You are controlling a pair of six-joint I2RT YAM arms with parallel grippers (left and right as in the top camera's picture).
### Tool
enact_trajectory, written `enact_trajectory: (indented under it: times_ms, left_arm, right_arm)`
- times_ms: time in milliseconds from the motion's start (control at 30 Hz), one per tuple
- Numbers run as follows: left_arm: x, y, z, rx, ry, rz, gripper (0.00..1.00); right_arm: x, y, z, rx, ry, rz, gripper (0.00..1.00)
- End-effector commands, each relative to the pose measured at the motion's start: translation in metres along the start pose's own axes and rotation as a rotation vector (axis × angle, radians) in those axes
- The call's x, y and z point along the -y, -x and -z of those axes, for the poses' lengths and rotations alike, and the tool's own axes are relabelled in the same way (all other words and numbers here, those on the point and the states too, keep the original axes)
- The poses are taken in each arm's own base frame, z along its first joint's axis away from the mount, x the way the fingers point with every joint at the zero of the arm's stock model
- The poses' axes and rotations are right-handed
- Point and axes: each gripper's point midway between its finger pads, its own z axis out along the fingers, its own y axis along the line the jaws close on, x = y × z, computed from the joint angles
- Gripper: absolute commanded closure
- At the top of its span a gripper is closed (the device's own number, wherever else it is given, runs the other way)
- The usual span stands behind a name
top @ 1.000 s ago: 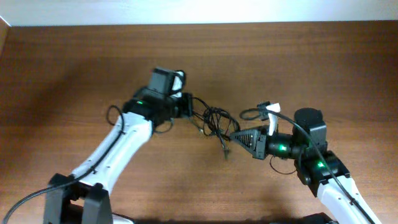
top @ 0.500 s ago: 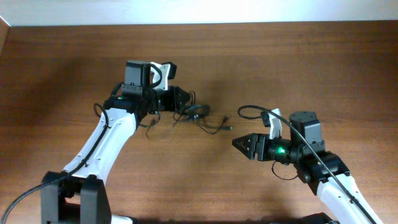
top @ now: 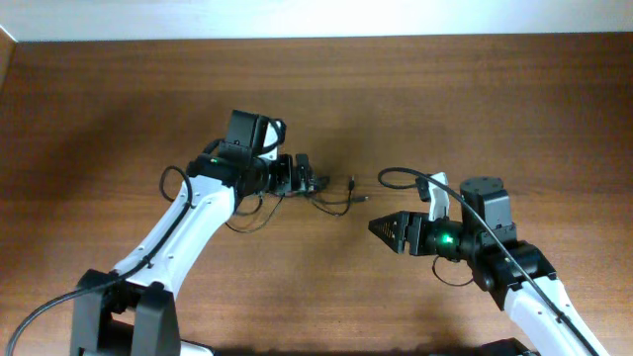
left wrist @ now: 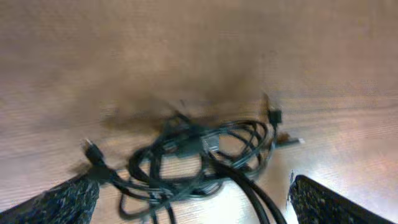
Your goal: Untangle cables
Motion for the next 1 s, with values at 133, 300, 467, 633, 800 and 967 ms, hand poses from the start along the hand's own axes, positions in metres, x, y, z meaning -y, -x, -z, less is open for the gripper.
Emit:
enact_trajectory:
  times_ms: [133,300,467,633,800,967]
  left_arm:
    - [-0.015,0.0,-0.003,-0.009,0.071,-0.506,0.3]
    - [-0.02,-0.011,-0.005,-0.054,0.072,-0.596,0.59]
    - [-0.037,-0.043,-0.022,-0.114,0.088,-0.585,0.68]
    - [-0.034,-0.032,-0.024,-0.051,0.094,-0.476,1.0]
    - [0.045,-0.038,0.005,-0.01,-0.342,-0.417,1.0]
    - [0.089,-0.047,0.036,-0.004,-0.631,-0.433,1.0]
  right_arm:
    - [0.008,0.004,0.001,0.019,-0.054,-0.001,0.27]
    - [0.011,0.003,0.001,0.015,-0.064,-0.008,0.27]
    - [0.011,0.003,0.001,0.015,-0.063,-0.008,0.26]
    - [0.01,0.002,0.001,0.009,-0.057,-0.01,0.33]
    - [-0.002,-0.002,0.001,-0.02,0.007,-0.202,0.43]
    - [0.0,0.011,-0.008,0.004,0.025,-0.31,0.44]
